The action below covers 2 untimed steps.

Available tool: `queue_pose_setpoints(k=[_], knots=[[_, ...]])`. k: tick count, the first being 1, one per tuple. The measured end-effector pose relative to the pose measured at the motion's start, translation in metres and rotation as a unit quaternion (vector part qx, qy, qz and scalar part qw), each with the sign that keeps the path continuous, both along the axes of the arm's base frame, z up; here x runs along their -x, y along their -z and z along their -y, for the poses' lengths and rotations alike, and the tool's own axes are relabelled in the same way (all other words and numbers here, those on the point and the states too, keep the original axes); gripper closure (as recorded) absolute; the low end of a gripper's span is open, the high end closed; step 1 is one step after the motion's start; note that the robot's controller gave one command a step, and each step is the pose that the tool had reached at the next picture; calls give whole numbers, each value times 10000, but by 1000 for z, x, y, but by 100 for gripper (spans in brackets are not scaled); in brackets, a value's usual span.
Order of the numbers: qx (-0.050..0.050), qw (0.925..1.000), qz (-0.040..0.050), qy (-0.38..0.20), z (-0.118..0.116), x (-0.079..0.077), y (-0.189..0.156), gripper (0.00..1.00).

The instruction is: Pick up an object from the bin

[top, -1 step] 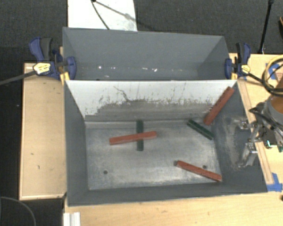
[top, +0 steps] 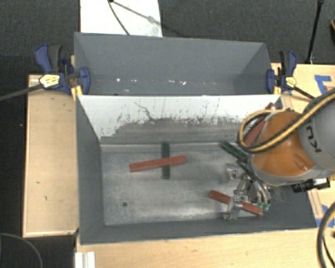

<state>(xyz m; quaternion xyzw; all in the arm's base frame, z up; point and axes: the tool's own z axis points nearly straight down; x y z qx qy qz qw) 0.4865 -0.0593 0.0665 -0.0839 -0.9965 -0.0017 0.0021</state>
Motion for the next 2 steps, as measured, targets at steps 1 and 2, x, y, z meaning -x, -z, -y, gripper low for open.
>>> queue_pose_setpoints(k=[1, 2], knots=[[17, 10000, 42, 4, -10, 10, -35, 0], [21, 9977, 55, 669, -12, 2, -34, 0]])
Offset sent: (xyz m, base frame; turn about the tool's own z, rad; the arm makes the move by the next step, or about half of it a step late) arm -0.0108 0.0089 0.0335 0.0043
